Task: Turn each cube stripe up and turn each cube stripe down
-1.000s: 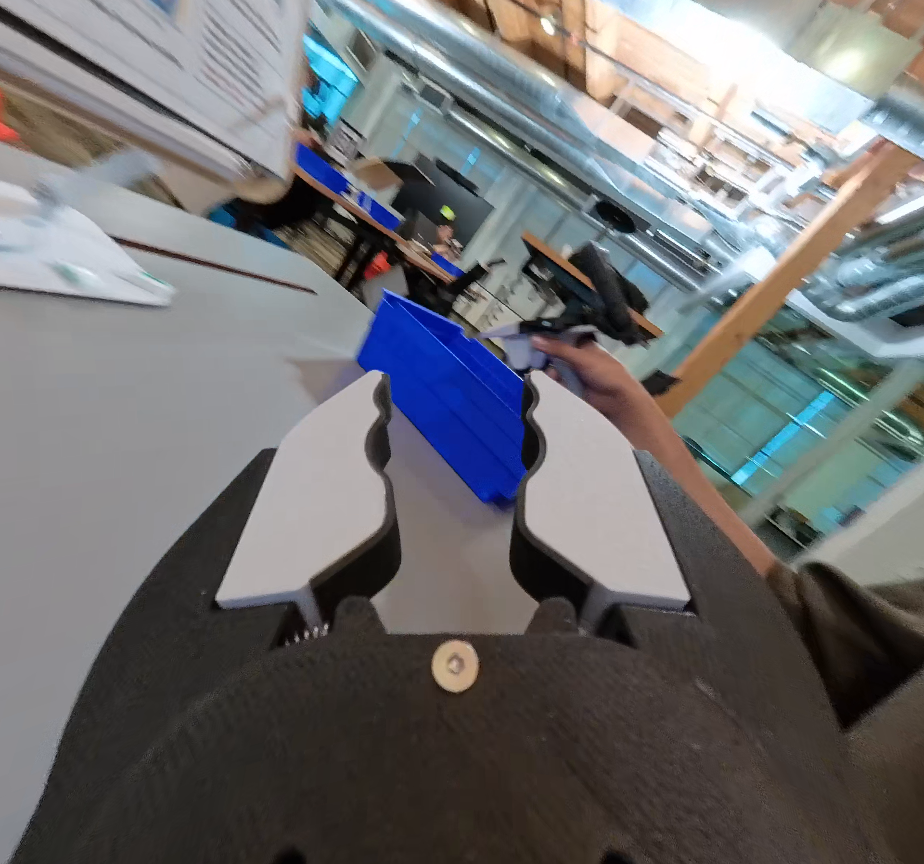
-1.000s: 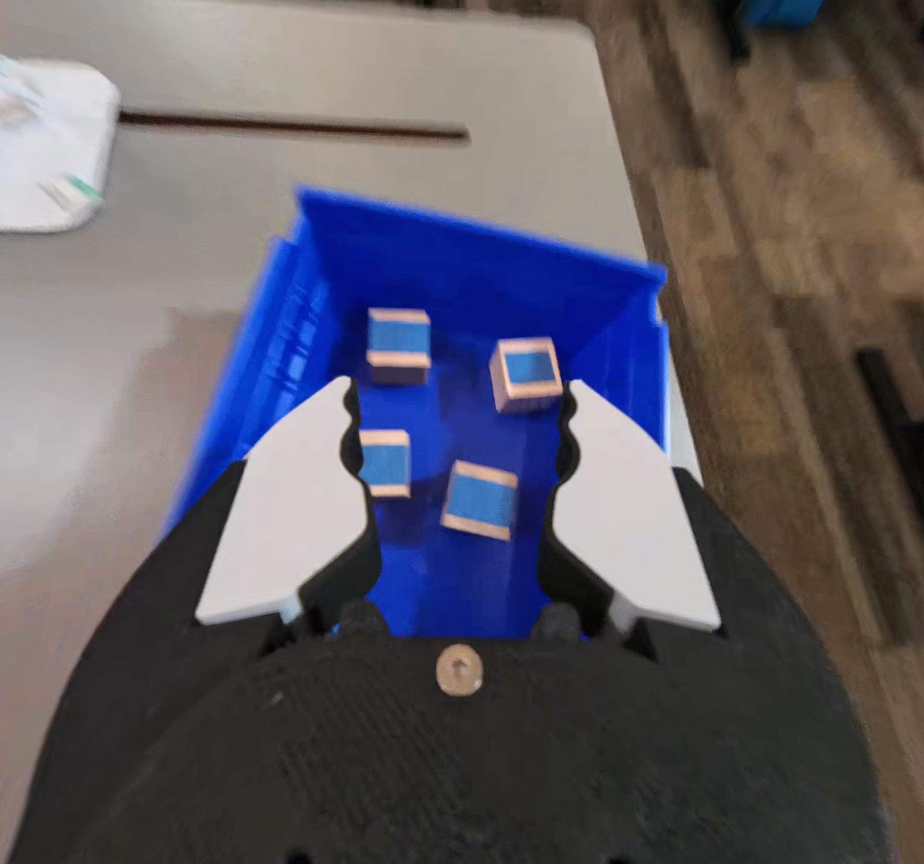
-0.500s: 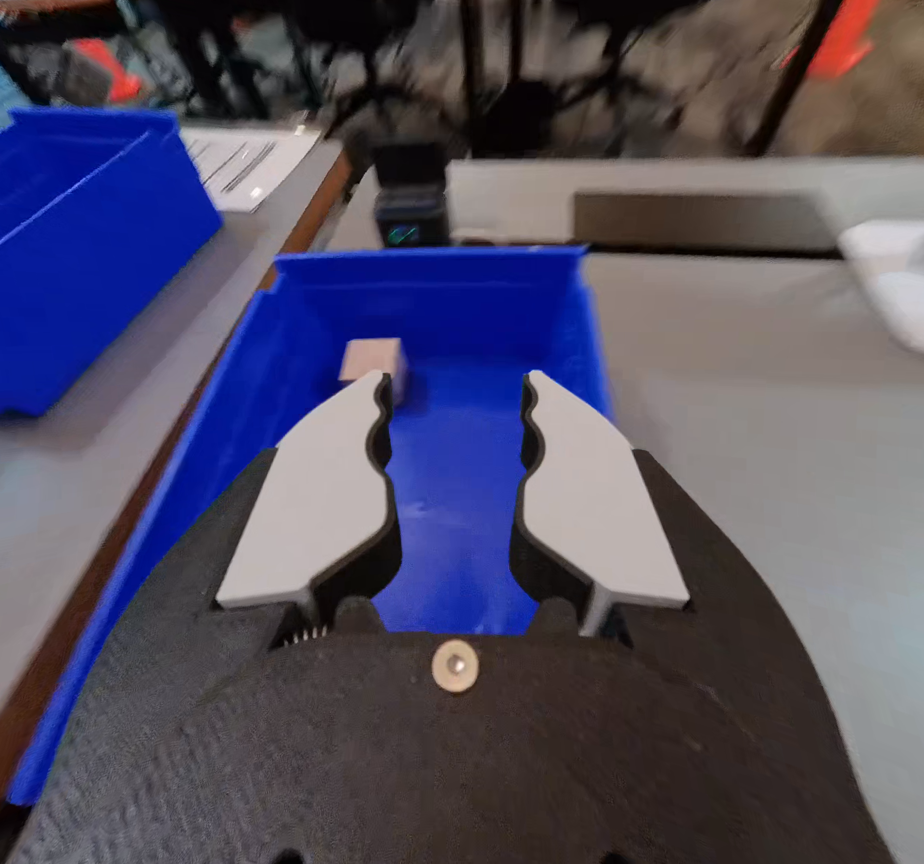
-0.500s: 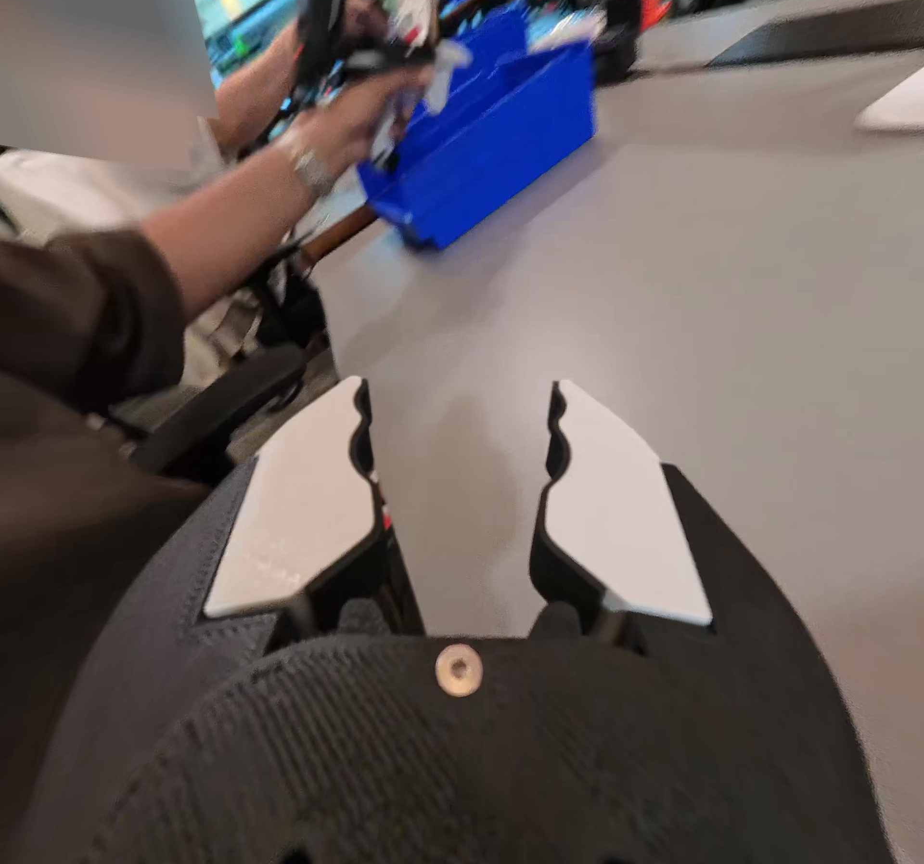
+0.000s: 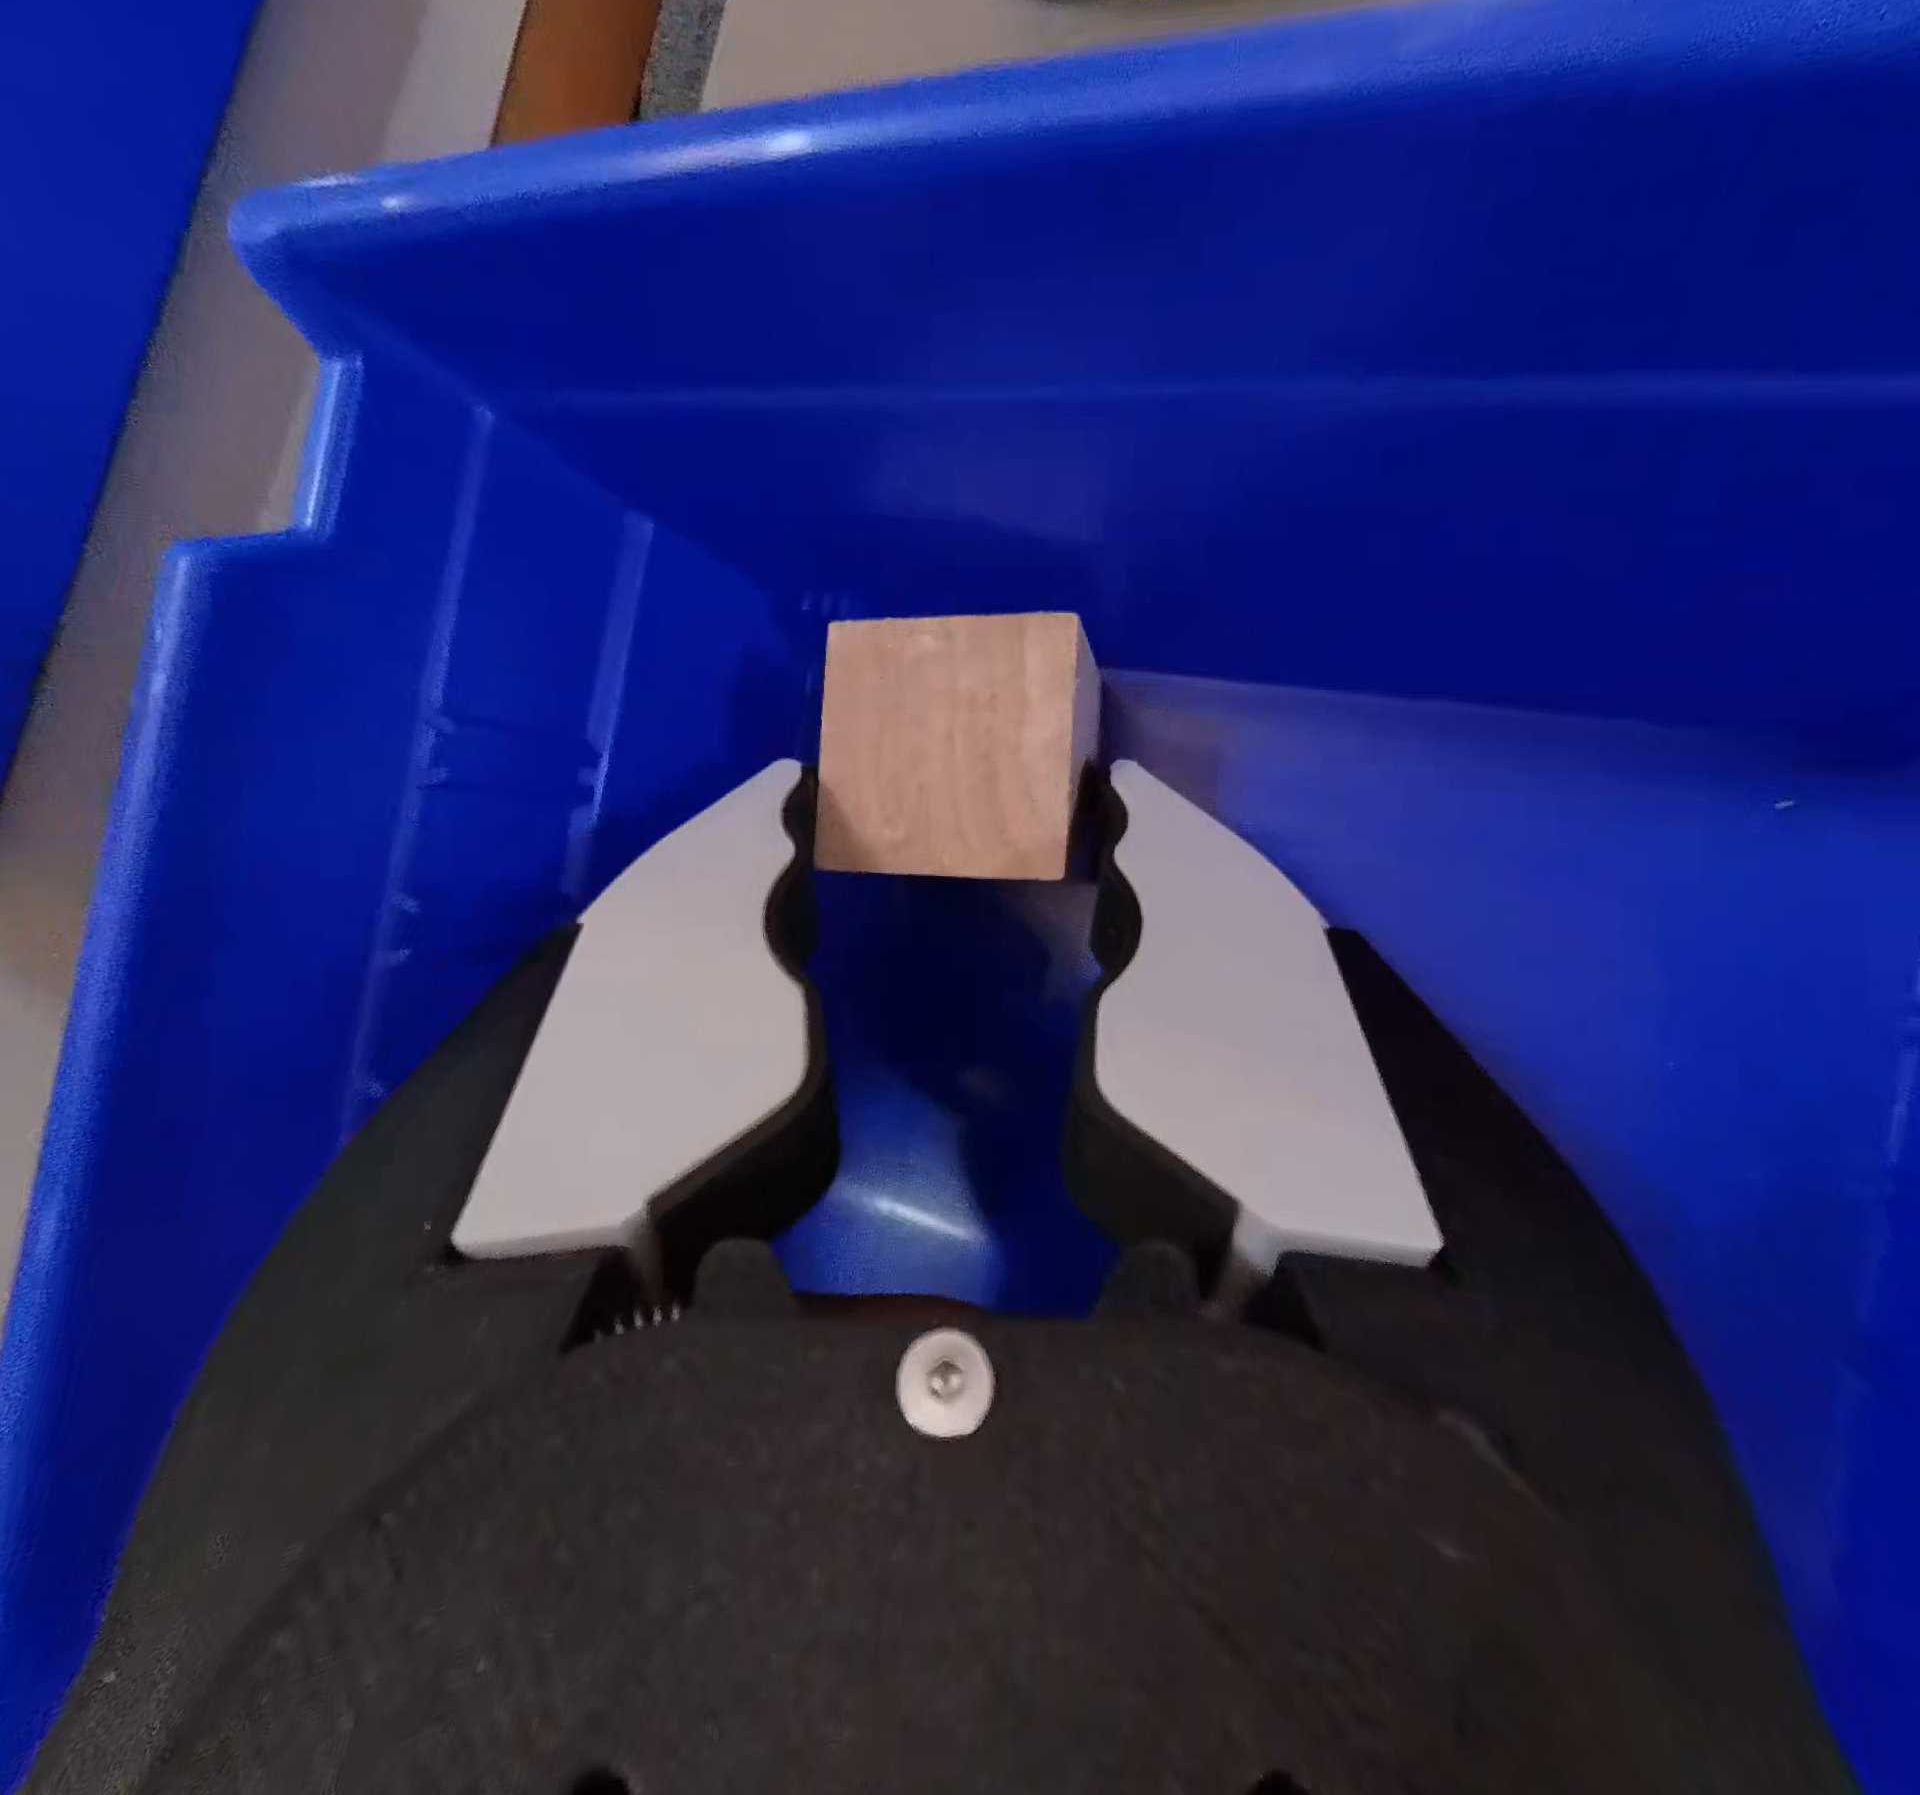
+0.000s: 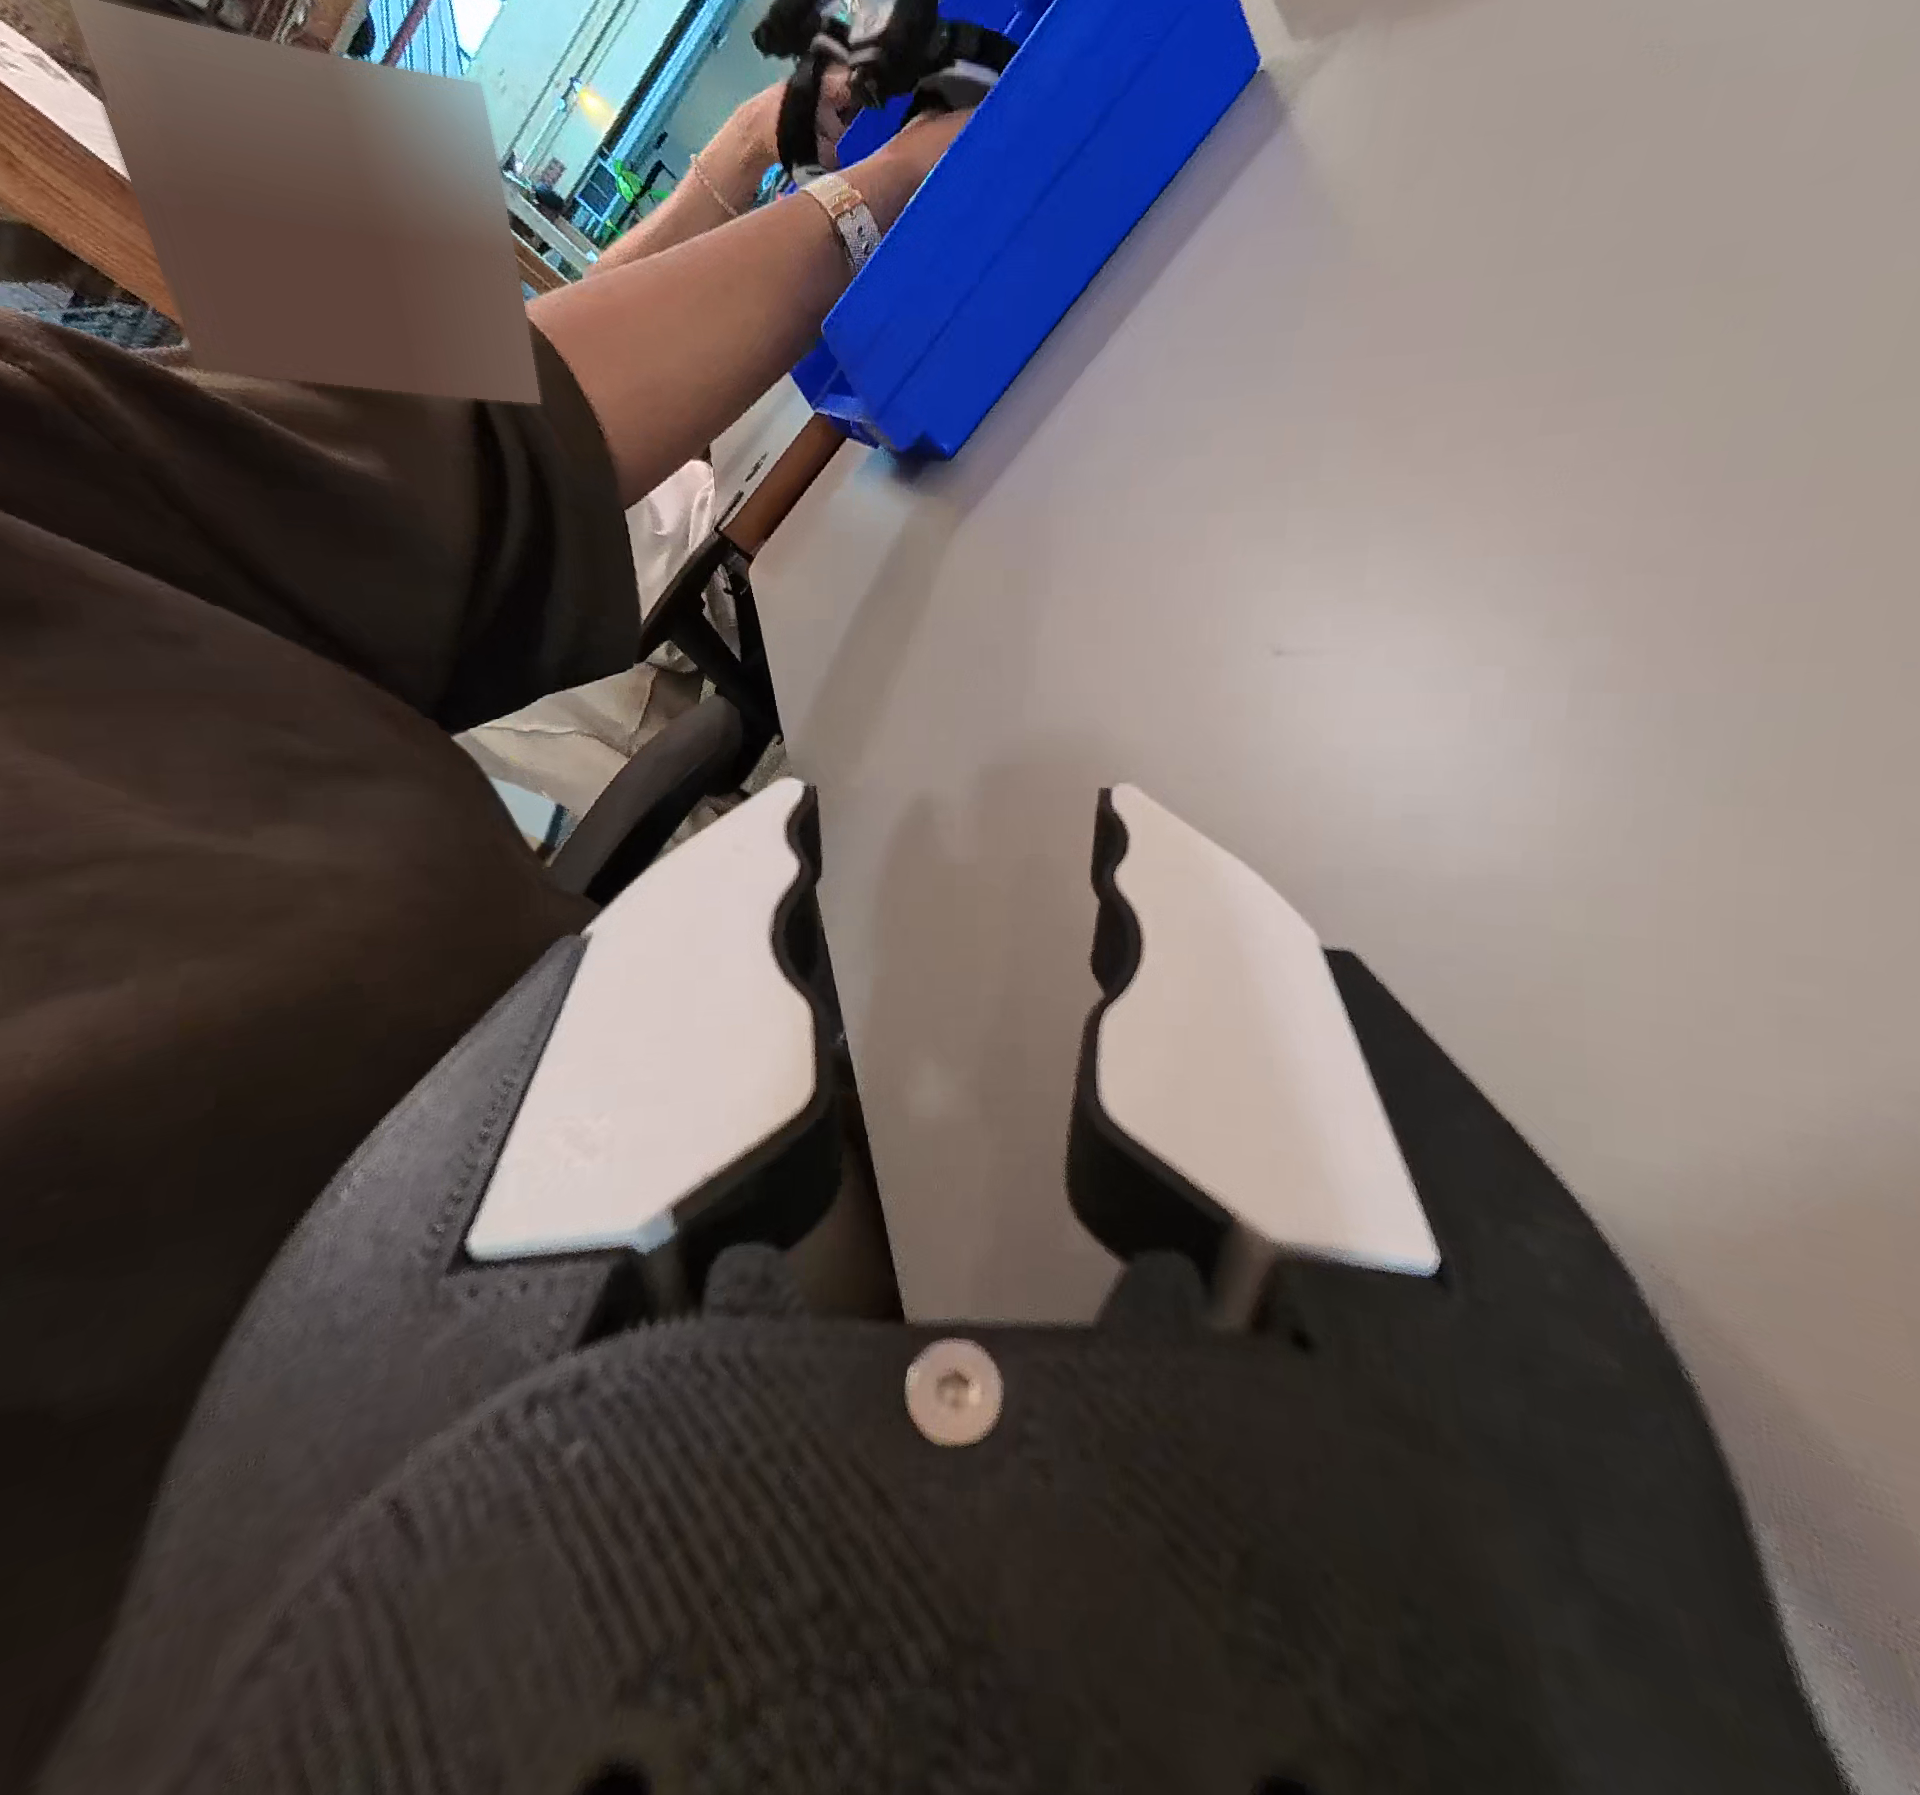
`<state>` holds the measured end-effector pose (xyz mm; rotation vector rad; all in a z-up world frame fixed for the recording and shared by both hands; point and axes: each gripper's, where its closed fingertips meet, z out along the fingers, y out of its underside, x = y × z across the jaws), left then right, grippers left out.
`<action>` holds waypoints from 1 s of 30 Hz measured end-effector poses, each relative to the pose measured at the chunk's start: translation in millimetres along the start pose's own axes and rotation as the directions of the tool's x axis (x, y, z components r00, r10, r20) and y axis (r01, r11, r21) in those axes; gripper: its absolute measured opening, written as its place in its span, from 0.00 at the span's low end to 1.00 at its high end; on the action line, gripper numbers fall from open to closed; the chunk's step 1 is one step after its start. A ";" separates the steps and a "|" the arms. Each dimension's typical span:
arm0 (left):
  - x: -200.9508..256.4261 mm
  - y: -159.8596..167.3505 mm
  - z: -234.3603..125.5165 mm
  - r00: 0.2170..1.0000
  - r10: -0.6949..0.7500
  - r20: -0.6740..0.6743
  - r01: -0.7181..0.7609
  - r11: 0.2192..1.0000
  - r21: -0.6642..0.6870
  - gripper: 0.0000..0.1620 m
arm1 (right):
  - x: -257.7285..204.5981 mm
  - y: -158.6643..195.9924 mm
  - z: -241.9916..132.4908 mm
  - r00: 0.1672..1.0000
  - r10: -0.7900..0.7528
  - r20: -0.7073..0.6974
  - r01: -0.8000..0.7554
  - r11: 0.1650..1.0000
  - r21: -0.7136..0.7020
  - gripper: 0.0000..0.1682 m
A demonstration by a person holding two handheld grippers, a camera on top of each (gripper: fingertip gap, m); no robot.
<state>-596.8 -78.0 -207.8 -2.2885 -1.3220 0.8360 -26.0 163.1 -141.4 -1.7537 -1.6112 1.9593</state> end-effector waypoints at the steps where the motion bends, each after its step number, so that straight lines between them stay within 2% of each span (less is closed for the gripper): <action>1: 3.3 -1.5 -1.2 0.999 -0.026 -0.026 0.026 1.000 0.003 0.31 | 1.0 1.7 -1.0 1.000 0.009 0.003 -0.009 1.000 -0.008 0.29; 4: 9.8 -11.9 -19.7 0.994 -0.073 -0.087 0.078 0.995 0.063 0.29 | -1.2 10.7 -4.3 1.000 0.024 0.015 -0.023 0.999 -0.045 0.26; 6: 16.1 -25.5 -47.4 0.983 -0.111 -0.147 0.132 0.981 0.145 0.29 | -6.4 14.0 -7.5 1.000 0.006 0.019 -0.005 0.999 -0.049 0.26; 8: 32.8 -41.4 -88.4 0.957 -0.128 -0.262 0.192 0.953 0.236 0.29 | -9.8 16.9 -11.4 1.000 -0.025 0.011 0.025 0.998 -0.057 0.26; 12: 75.5 -55.8 -183.9 0.921 -0.035 -0.389 0.200 0.899 0.391 0.29 | -15.4 16.2 -21.1 0.999 -0.052 0.008 0.052 0.998 -0.040 0.26; 14: 113.8 -57.6 -240.9 0.854 0.036 -0.518 0.247 0.850 0.465 0.28 | -20.1 9.8 -25.8 0.999 -0.032 0.025 0.032 0.999 0.004 0.28; 17: 180.5 -41.4 -319.5 0.655 0.093 -0.750 0.398 0.801 0.447 0.29 | -32.0 -4.9 -30.7 0.997 -0.025 0.072 0.019 0.996 0.085 0.31; 19: 223.2 -20.5 -362.2 0.439 0.077 -0.895 0.523 0.788 0.324 0.29 | -36.7 -15.0 -31.3 0.995 -0.088 0.049 0.080 0.987 0.136 0.35; 21: 251.5 1.5 -395.3 0.219 0.009 -0.976 0.647 0.747 0.152 0.28 | -37.8 -23.6 -30.4 0.977 -0.209 -0.029 0.211 0.962 0.172 0.37; 24: 280.3 37.1 -436.4 -0.094 -0.035 -0.995 0.702 0.707 -0.091 0.28 | -37.8 -22.8 -25.4 0.907 -0.401 -0.129 0.417 0.900 0.130 0.37; 26: 292.6 59.5 -450.4 -0.234 -0.064 -0.970 0.698 0.684 -0.214 0.28 | -43.2 -22.0 -22.1 0.872 -0.467 -0.144 0.485 0.865 0.128 0.39; 30: 323.0 105.7 -465.5 -0.472 -0.174 -0.864 0.605 0.649 -0.461 0.28 | -63.9 -36.5 -20.3 0.808 -0.561 -0.179 0.589 0.775 0.230 0.41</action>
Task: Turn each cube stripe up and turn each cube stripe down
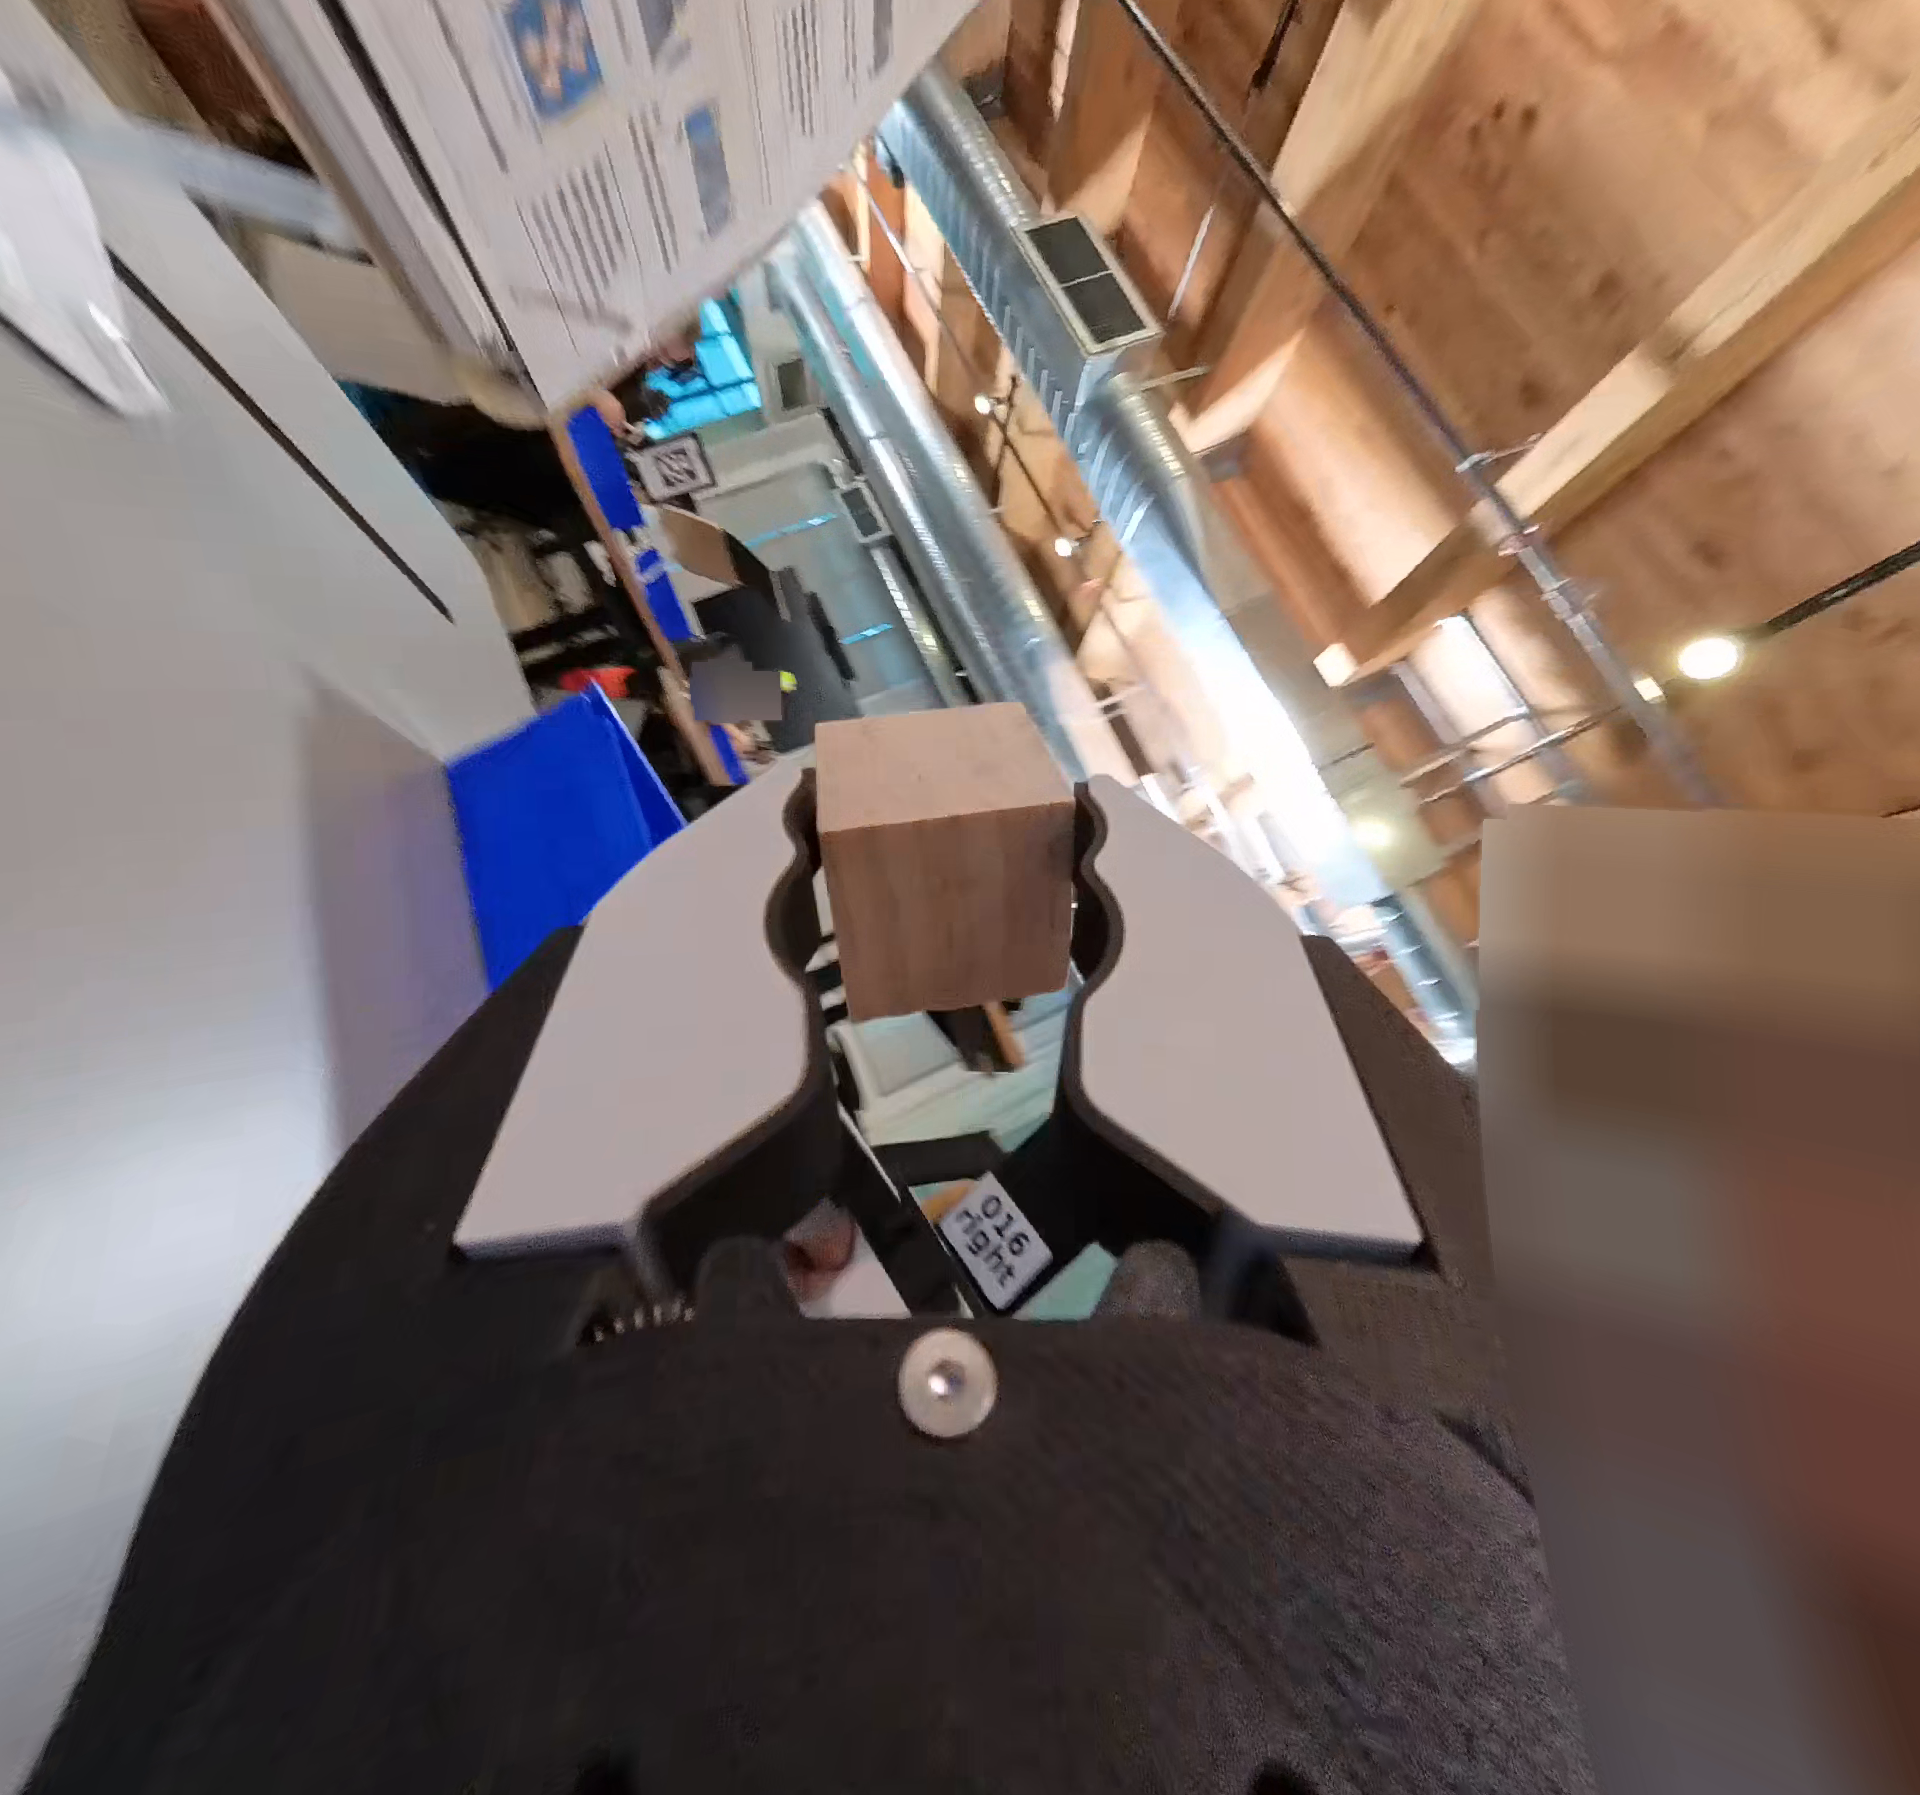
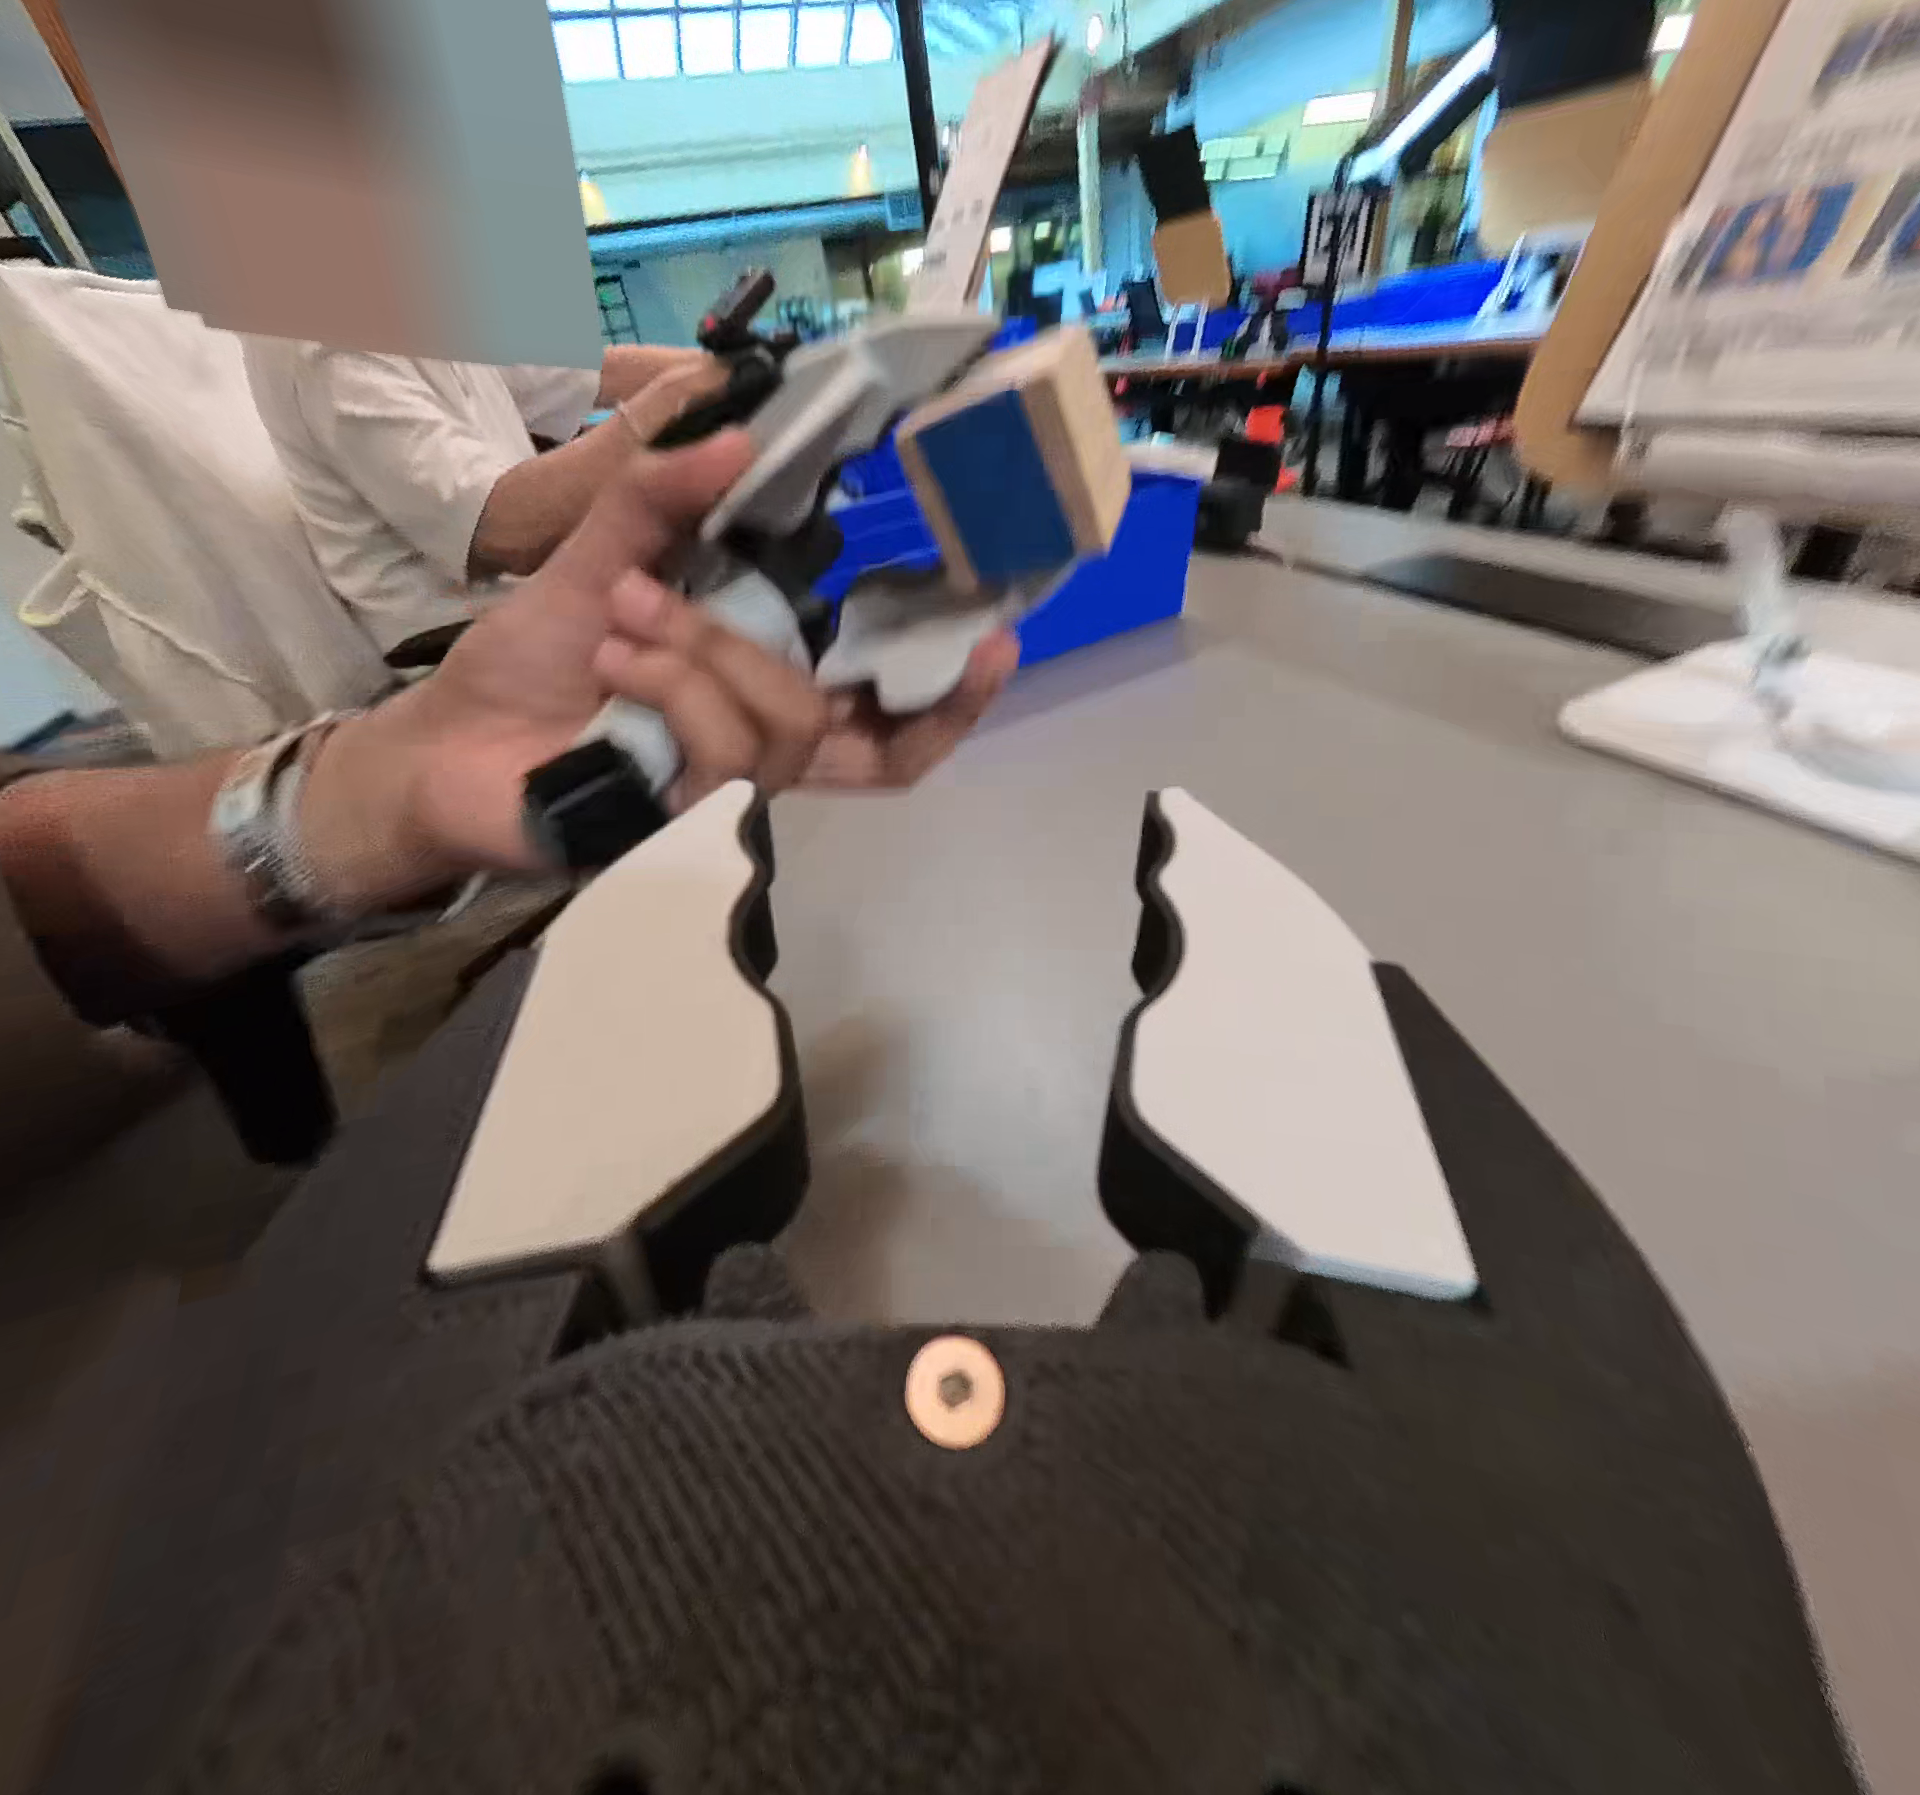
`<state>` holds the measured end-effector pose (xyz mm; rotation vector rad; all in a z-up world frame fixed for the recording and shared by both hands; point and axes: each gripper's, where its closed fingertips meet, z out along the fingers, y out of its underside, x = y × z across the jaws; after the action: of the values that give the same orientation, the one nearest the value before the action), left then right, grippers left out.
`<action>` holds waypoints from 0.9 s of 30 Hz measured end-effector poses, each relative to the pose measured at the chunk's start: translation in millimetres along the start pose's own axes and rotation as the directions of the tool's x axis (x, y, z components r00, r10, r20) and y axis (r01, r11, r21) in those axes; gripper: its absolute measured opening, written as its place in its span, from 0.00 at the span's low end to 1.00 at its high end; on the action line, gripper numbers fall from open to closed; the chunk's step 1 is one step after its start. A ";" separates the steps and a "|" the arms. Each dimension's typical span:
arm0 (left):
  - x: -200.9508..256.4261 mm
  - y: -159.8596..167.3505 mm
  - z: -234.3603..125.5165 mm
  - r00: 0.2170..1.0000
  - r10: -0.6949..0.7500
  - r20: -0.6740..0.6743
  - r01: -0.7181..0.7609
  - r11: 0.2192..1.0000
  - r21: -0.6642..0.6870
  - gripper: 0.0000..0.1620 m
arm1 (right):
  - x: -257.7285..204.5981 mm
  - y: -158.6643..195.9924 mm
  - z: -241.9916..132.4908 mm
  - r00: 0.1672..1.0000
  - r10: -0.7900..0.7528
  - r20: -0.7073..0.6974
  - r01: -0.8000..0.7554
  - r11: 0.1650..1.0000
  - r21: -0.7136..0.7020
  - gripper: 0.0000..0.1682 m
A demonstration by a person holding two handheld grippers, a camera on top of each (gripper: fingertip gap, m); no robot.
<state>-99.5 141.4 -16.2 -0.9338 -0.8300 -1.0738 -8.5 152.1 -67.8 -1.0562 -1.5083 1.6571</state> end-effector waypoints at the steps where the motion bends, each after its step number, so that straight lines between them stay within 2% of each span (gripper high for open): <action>1: 0.4 13.4 -1.6 0.999 -0.038 -0.024 0.038 0.999 -0.001 0.28 | -0.9 -6.8 0.7 0.998 -0.053 -0.014 0.054 0.998 0.034 0.40; 5: 2.8 58.9 -1.0 0.995 -0.082 -0.051 0.079 0.996 -0.047 0.28 | -3.7 -24.6 2.0 0.956 -0.279 -0.093 0.289 0.949 0.124 0.36; 8: 7.4 75.4 5.3 0.993 -0.096 -0.066 0.091 0.993 -0.076 0.28 | -8.2 -26.6 6.3 0.917 -0.380 -0.117 0.396 0.904 0.165 0.34; 10: 7.8 75.5 6.6 0.993 -0.097 -0.071 0.093 0.994 -0.059 0.28 | -0.2 -32.5 6.5 0.906 -0.395 -0.152 0.418 0.892 0.170 0.25; 13: 7.4 73.1 5.8 0.990 -0.117 -0.076 0.112 0.992 -0.064 0.29 | 1.0 -34.6 9.4 0.921 -0.374 -0.105 0.388 0.905 0.177 0.25; 17: 2.3 70.2 -1.7 0.998 -0.036 -0.055 0.030 0.994 -0.104 0.30 | 1.3 -32.6 11.2 0.948 -0.310 -0.073 0.317 0.937 0.144 0.25; 19: -1.4 64.8 -7.9 0.998 0.010 -0.059 -0.016 0.994 -0.110 0.29 | 12.5 -37.5 7.1 0.961 -0.257 -0.105 0.270 0.953 0.137 0.25; 22: -14.5 58.9 -15.7 0.997 0.067 -0.038 -0.072 0.989 -0.128 0.30 | 41.4 -30.2 -4.6 0.984 -0.108 -0.139 0.115 0.993 0.040 0.25; 25: -20.8 60.6 -13.5 0.996 0.082 -0.038 -0.087 0.984 -0.158 0.30 | 70.2 -14.1 -23.0 0.971 0.000 -0.240 0.001 1.000 0.002 0.25; 27: -23.7 68.8 -6.5 0.994 0.098 -0.040 -0.104 0.973 -0.208 0.30 | 82.1 -6.5 -34.7 0.950 0.005 -0.314 -0.011 1.000 -0.020 0.25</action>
<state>-39.4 157.0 -54.6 -1.1227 -0.6460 -1.0978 -16.2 241.0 -72.8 -1.2715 -1.3153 1.4011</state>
